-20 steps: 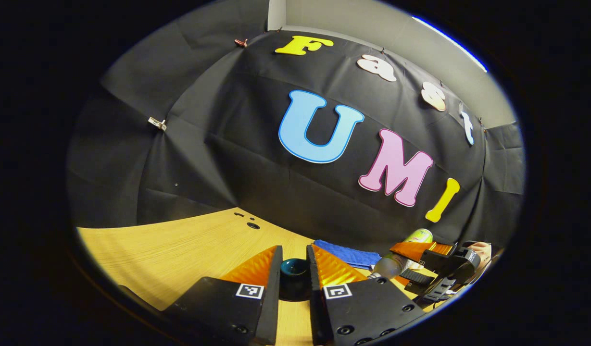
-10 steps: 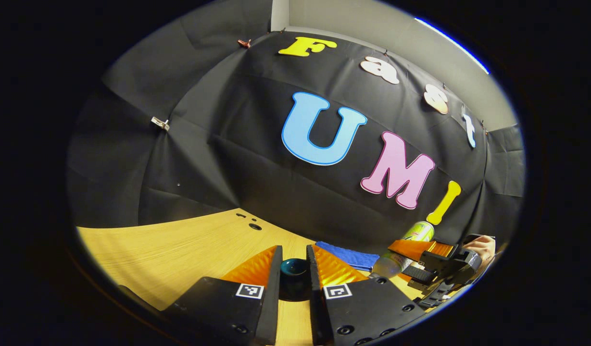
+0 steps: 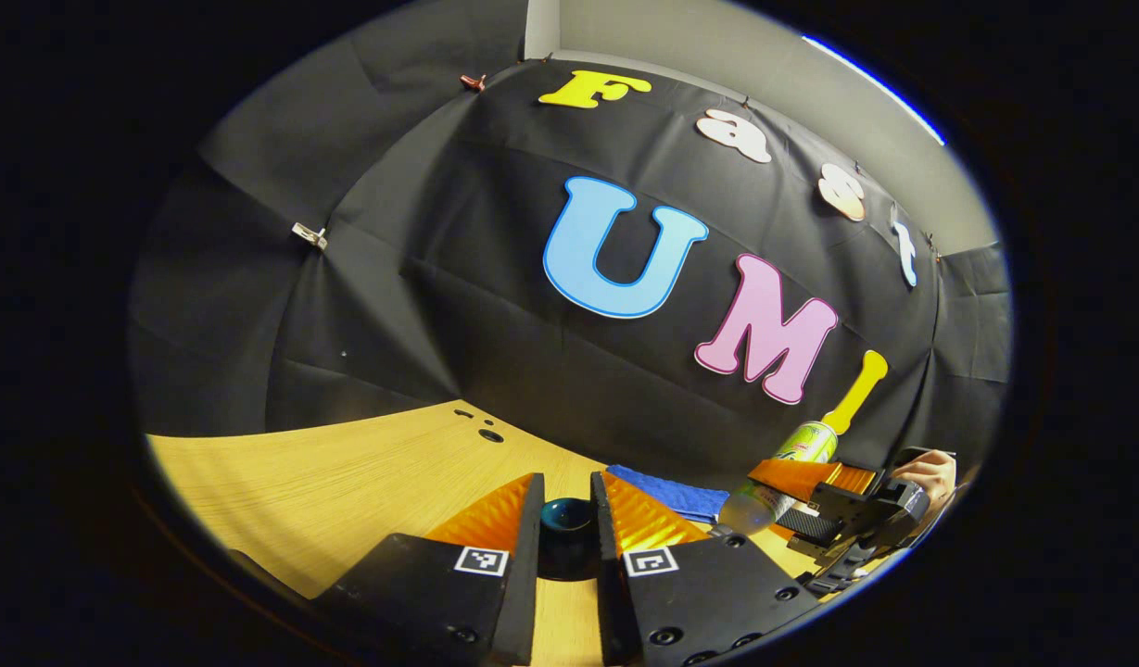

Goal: Open the teacup lid with one hand, grasp the water bottle and pour water into the teacup with the other hand; after pouring, place the water bottle on the coaster and then close the teacup lid.

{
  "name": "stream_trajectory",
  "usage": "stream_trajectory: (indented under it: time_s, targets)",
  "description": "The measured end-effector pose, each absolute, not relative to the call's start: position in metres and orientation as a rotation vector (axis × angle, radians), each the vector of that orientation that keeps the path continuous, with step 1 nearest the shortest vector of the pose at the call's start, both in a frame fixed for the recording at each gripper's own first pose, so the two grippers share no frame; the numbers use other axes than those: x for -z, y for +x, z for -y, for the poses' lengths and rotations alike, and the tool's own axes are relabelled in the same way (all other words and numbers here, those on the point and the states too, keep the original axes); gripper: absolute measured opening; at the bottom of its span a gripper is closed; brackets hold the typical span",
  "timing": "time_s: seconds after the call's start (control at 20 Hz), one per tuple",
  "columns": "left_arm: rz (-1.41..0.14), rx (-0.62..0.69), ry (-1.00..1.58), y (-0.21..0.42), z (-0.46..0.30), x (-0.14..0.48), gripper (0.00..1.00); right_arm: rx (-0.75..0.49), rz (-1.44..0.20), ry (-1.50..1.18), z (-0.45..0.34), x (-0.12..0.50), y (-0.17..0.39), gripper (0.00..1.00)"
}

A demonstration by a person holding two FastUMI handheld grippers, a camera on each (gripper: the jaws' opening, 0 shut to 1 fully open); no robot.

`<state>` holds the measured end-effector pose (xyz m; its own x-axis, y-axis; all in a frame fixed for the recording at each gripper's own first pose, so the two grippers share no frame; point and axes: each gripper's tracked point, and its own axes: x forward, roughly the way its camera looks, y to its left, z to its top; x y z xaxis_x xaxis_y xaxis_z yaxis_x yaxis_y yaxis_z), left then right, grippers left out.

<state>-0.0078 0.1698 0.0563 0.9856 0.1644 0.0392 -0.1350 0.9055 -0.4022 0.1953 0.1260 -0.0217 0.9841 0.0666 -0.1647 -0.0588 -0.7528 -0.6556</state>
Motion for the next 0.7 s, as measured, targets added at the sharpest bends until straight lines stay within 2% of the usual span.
stream_trajectory:
  time_s: [0.1, 0.2, 0.3, 0.5, 0.7]
  targets:
    - [0.075, -0.159, -0.402, -0.008, -0.170, -0.057, 0.31, -0.267, -0.051, -2.285, -0.119, 0.036, 0.193, 0.77]
    - [0.075, -0.158, -0.409, -0.008, -0.170, -0.057, 0.31, -0.302, -0.126, -2.060, -0.116, 0.053, 0.190, 0.82]
    - [0.069, -0.162, -0.412, -0.008, -0.171, -0.055, 0.31, -0.295, -0.166, -1.833, -0.112, 0.057, 0.184, 0.79]
    - [0.072, -0.191, -0.380, -0.009, -0.174, -0.056, 0.31, -0.318, -0.269, -1.331, -0.108, 0.073, 0.182, 0.81]
    - [0.059, -0.194, -0.356, -0.005, -0.169, -0.053, 0.31, -0.335, -0.286, -0.761, -0.114, 0.069, 0.175, 0.81]
